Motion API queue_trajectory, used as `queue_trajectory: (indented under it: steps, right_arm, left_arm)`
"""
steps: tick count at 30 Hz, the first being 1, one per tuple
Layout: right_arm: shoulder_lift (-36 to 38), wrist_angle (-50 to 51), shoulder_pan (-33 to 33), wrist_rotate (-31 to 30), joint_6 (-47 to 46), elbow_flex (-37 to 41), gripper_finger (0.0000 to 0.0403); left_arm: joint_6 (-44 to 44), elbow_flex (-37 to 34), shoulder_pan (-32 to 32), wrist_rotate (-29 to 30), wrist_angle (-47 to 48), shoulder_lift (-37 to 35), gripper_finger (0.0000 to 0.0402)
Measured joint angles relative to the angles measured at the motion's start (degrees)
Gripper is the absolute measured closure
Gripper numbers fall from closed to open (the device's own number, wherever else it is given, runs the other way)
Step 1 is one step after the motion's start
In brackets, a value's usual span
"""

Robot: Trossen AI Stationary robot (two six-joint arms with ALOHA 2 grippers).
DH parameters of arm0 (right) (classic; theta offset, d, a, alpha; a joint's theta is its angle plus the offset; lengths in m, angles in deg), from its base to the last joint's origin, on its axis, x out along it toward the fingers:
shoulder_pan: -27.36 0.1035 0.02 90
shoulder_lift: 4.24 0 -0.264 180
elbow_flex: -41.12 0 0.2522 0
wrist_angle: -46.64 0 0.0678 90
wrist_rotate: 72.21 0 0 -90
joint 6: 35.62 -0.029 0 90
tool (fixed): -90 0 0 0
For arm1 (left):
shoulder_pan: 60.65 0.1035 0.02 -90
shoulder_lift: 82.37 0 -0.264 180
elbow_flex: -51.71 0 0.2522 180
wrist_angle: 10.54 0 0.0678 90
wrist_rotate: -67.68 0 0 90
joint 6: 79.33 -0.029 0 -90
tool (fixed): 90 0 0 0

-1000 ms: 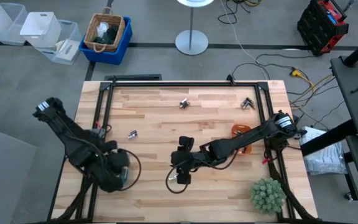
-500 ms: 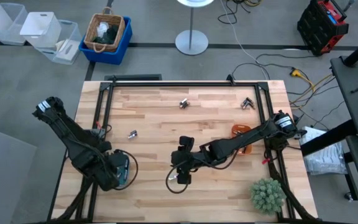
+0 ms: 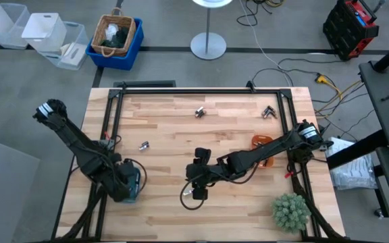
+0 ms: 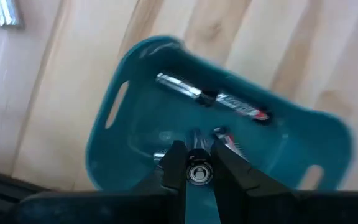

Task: Sort batteries
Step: Put the silver battery into the blue bin

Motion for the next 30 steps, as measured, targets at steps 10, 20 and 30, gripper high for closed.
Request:
queue_trajectory:
  steps: [10, 20, 30]
  right_arm:
    - [-0.04, -0.02, 0.0, -0.01, -0.42, 0.0, 0.0223]
    - [-0.04, -0.2, 0.0, -0.05, -0.44, 0.0, 0.0217]
    - [-0.07, -0.22, 0.0, -0.08, -0.42, 0.0, 0.0211]
  left_arm:
    - [0.76, -3.34, 0.02, -0.49, -1.31, -0.95, 0.0367]
    - [0.74, -4.02, 0.02, -0.58, -1.69, -0.8, 0.0354]
    - [0.76, -3.62, 0.02, -0.58, -1.83, -0.78, 0.0351]
